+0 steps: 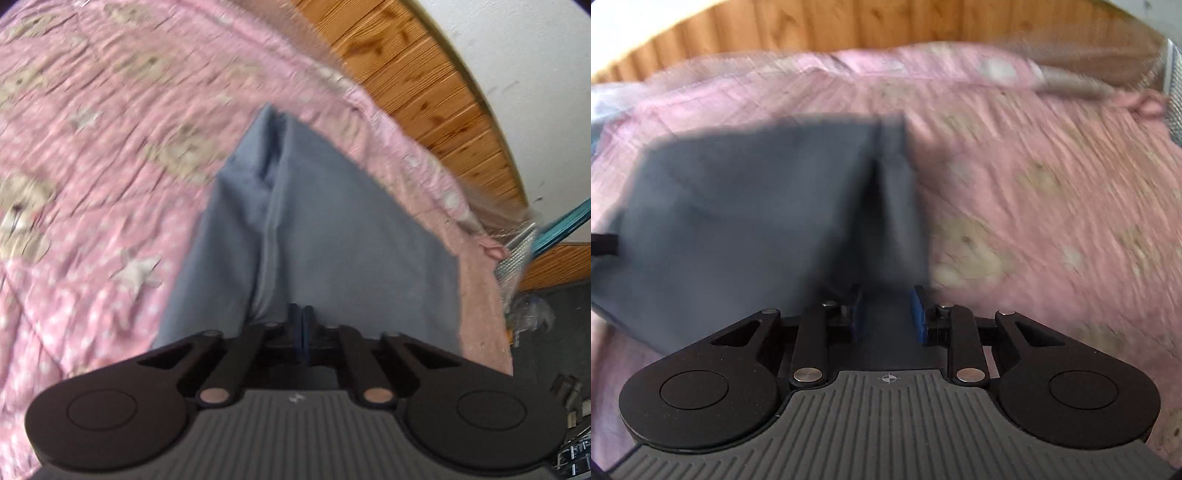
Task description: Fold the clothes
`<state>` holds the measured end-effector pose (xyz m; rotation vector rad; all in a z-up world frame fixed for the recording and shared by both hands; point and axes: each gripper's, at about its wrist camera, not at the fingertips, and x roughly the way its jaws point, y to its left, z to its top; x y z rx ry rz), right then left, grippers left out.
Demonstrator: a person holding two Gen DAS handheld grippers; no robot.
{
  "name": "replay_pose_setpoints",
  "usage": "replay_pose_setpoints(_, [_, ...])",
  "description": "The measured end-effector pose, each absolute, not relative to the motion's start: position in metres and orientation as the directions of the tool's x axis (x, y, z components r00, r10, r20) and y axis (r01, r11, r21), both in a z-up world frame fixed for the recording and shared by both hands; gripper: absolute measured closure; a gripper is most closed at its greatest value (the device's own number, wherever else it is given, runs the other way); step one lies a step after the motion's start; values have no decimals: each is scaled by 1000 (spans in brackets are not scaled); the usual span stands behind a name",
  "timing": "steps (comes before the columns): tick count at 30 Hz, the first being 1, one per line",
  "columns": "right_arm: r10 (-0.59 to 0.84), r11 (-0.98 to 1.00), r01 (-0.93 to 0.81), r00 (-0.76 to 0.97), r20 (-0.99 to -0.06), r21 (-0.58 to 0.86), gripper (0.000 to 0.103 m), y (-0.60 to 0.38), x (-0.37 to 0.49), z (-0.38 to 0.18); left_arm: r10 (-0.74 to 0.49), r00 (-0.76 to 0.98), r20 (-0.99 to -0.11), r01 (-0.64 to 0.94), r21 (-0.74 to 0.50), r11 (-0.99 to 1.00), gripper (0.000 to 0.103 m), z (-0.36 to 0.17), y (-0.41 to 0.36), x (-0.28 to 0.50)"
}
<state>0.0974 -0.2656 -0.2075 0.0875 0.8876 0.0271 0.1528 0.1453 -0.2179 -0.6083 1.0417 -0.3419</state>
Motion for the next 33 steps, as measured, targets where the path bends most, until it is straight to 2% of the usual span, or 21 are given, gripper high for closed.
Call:
replay_pose_setpoints(2, [84, 988, 45, 632, -770, 145, 75, -284, 94, -198, -540, 499, -678, -15, -630, 776, 94, -202, 147, 149])
replay_pose_setpoints(3, [95, 985, 50, 634, -768, 163, 77, -287, 97, -191, -543, 514, -664, -8, -636, 771, 84, -193, 148, 148])
replay_pose_setpoints(4, [108, 986, 25, 648, -754, 162, 77, -283, 106, -184, -550, 532, -643, 6, -647, 762, 79, -184, 149, 148])
replay_pose_setpoints(6, [134, 987, -25, 673, -727, 159, 77, -274, 124, -170, -554, 567, -610, 38, -653, 757, 74, -167, 147, 165])
replay_pose_setpoints(9, [176, 984, -100, 708, -684, 151, 77, -260, 151, -150, -522, 592, -614, 54, -616, 786, 74, -160, 142, 207])
replay_pose_setpoints(12, [216, 976, -170, 727, -652, 134, 77, -247, 180, -134, -472, 558, -682, 11, -564, 826, 74, -176, 134, 253])
replay_pose_setpoints(14, [198, 979, -177, 667, -718, 105, 77, -249, 200, -160, -443, 489, -751, -22, -519, 855, 74, -200, 135, 269])
replay_pose_setpoints(15, [182, 980, -176, 630, -755, 90, 81, -252, 208, -176, -445, 481, -755, -34, -523, 851, 75, -205, 138, 267])
replay_pose_setpoints(17, [190, 979, -183, 615, -765, 96, 81, -262, 211, -185, -431, 495, -754, -53, -521, 852, 78, -197, 143, 255])
replay_pose_setpoints(19, [175, 983, -155, 644, -744, 97, 76, -269, 197, -168, -433, 547, -717, -17, -527, 850, 69, -175, 146, 224])
replay_pose_setpoints(22, [286, 958, -222, 706, -648, 182, 76, -267, 151, -132, -501, 566, -655, 29, -591, 806, 60, -160, 147, 169])
replay_pose_setpoints(24, [379, 924, -310, 677, -631, 222, 77, -254, 123, -133, -488, 543, -683, 3, -580, 815, 60, -173, 146, 143])
replay_pose_setpoints(25, [393, 916, -340, 649, -652, 214, 77, -248, 116, -144, -476, 527, -704, -23, -572, 820, 62, -182, 147, 134])
replay_pose_setpoints(26, [380, 917, -348, 615, -691, 195, 77, -245, 111, -161, -458, 507, -730, -64, -562, 825, 68, -196, 150, 131])
replay_pose_setpoints(27, [351, 925, -337, 591, -726, 173, 76, -244, 108, -179, -452, 501, -738, -103, -569, 816, 81, -205, 154, 128])
replay_pose_setpoints(28, [306, 945, -282, 590, -747, 164, 73, -253, 108, -193, -459, 510, -728, -139, -596, 791, 83, -210, 160, 126])
replay_pose_setpoints(29, [289, 956, -213, 596, -749, 199, 75, -266, 108, -198, -460, 526, -716, -157, -613, 774, 82, -209, 164, 124])
replay_pose_setpoints(30, [267, 963, -145, 603, -752, 226, 87, -279, 108, -200, -456, 549, -700, -156, -622, 767, 77, -203, 167, 121])
replay_pose_setpoints(31, [251, 965, -101, 615, -748, 241, 86, -285, 106, -192, -451, 572, -685, -155, -631, 761, 64, -197, 169, 119])
replay_pose_setpoints(33, [278, 952, -96, 661, -697, 290, 85, -286, 93, -172, -442, 584, -681, -153, -627, 764, 55, -196, 171, 117])
